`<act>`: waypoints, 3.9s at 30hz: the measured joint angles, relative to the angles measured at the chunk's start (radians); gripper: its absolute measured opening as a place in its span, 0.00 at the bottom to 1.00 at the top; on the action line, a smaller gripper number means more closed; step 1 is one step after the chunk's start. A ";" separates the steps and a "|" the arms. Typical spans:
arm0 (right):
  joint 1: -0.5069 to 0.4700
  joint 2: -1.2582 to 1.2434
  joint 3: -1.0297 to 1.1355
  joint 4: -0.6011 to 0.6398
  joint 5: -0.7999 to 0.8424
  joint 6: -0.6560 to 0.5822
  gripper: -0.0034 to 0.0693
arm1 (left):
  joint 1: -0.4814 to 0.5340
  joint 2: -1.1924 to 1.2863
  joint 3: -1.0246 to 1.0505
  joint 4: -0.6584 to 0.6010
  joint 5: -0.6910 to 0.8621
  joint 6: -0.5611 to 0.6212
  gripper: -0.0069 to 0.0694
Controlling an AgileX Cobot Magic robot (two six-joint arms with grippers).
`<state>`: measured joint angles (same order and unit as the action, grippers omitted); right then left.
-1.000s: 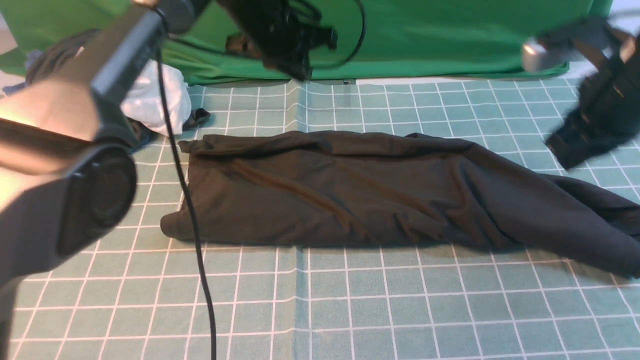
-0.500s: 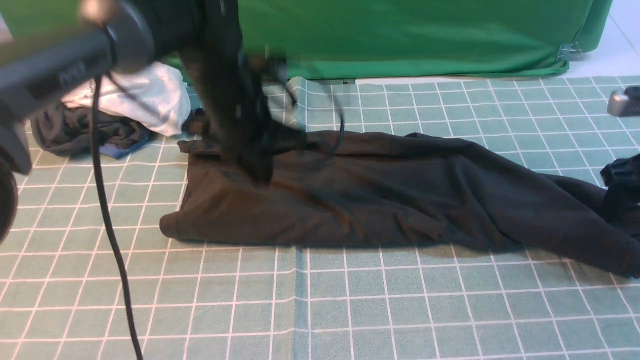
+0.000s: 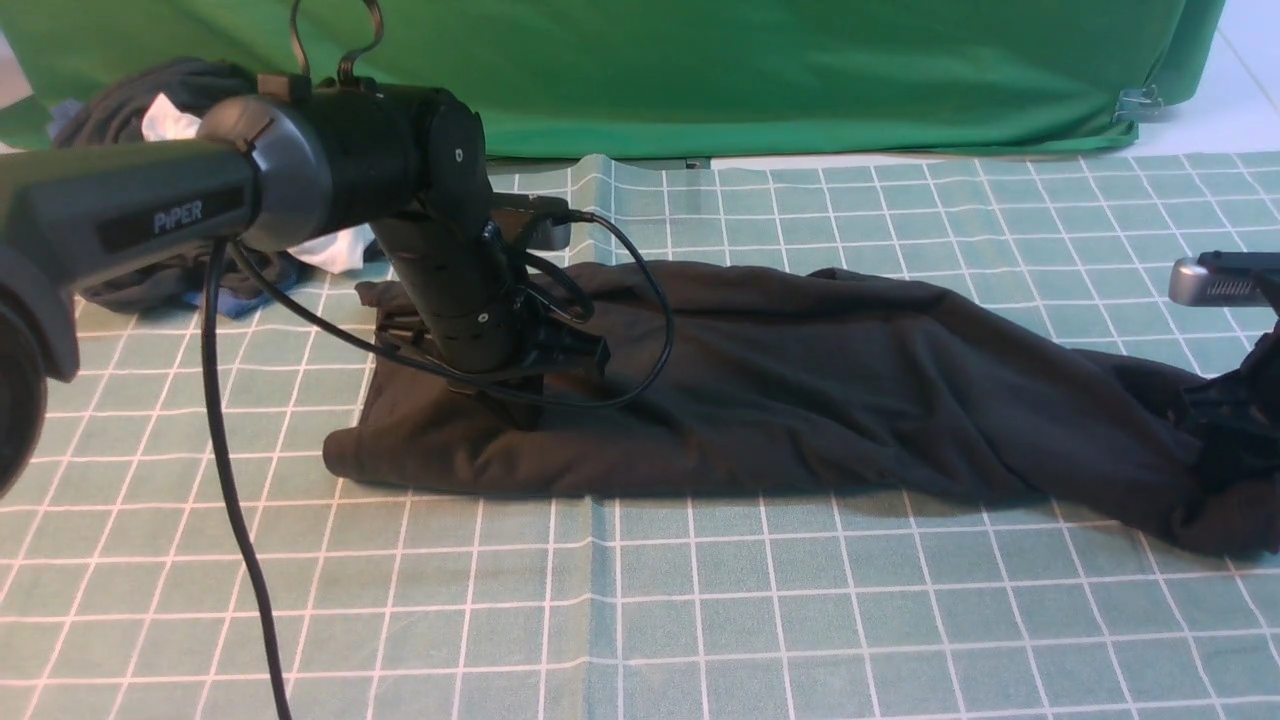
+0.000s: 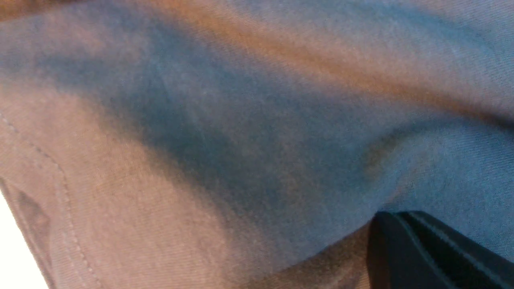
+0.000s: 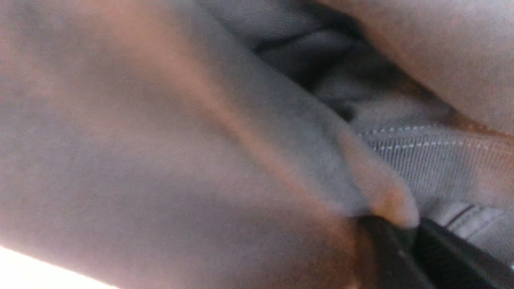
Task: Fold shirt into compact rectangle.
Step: 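Pull the folded dark garment lengthwise by its ends to straighten it flat on the table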
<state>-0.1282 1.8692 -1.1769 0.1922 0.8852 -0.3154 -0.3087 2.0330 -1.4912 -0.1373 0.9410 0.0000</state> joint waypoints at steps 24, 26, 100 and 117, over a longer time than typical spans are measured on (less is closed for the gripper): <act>-0.023 0.018 -0.193 -0.220 0.008 -0.086 0.12 | 0.000 0.000 0.000 0.002 0.028 0.031 0.10; -0.023 0.037 -0.204 -0.222 -0.003 -0.086 0.12 | 0.000 0.000 0.000 0.002 0.032 0.032 0.10; 0.162 -0.231 -0.237 -0.034 0.268 0.071 0.24 | 0.198 -0.262 0.281 0.192 0.250 -0.098 0.23; 0.166 -0.232 -0.237 -0.001 0.241 0.046 0.25 | 0.200 -0.264 0.160 0.325 0.239 -0.262 0.77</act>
<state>0.0374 1.6377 -1.4139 0.1907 1.1266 -0.2697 -0.1092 1.7693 -1.3312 0.1873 1.1796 -0.2618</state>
